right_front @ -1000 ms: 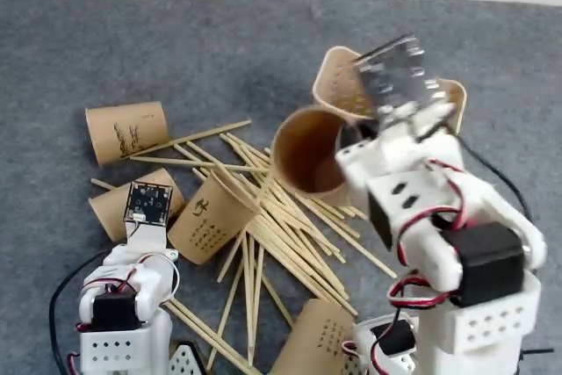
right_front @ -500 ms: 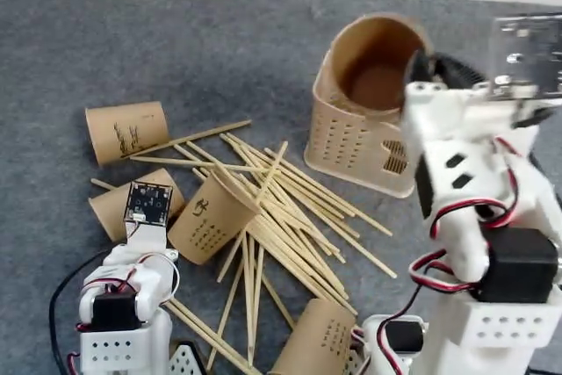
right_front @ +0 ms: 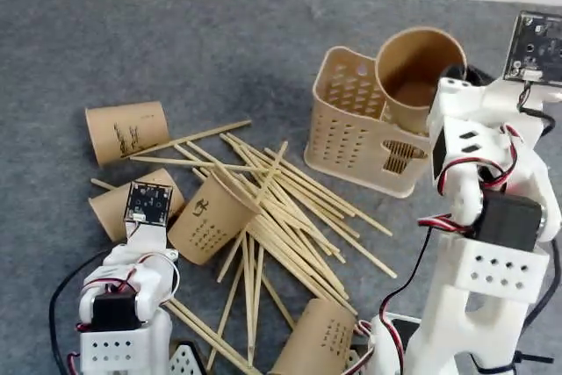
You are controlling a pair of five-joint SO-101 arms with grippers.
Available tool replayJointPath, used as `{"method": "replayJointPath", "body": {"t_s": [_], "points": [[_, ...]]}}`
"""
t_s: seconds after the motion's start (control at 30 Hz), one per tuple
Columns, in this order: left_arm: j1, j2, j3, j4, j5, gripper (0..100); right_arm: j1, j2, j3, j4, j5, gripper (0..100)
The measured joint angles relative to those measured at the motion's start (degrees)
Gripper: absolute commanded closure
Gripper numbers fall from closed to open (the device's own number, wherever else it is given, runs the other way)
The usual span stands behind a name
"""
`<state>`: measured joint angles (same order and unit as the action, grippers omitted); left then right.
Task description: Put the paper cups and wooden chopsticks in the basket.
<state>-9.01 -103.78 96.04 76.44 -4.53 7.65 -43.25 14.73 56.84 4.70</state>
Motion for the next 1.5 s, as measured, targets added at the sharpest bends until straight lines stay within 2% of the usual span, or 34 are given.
{"method": "replayJointPath", "body": {"t_s": [0.13, 0.33, 0.63, 1.0, 1.17, 1.5], "points": [[0.0, 0.0, 0.0, 0.0, 0.0, 99, 0.4, 0.1, 2.8, -0.4, 0.0, 96.1], [0.0, 0.0, 0.0, 0.0, 0.0, 99, 0.2, 0.1, 2.9, 1.1, -3.3, 79.4], [0.0, 0.0, 0.0, 0.0, 0.0, 99, -0.9, 0.0, -1.4, 13.6, -4.8, 79.3], [0.0, 0.0, 0.0, 0.0, 0.0, 99, -17.2, 0.0, -7.5, 34.8, 4.4, 79.3], [0.0, 0.0, 0.0, 0.0, 0.0, 99, -23.6, 0.0, -7.5, 41.5, 5.9, 79.3], [0.0, 0.0, 0.0, 0.0, 0.0, 99, -39.7, -4.2, -6.9, 41.4, 4.0, 79.1]]}}
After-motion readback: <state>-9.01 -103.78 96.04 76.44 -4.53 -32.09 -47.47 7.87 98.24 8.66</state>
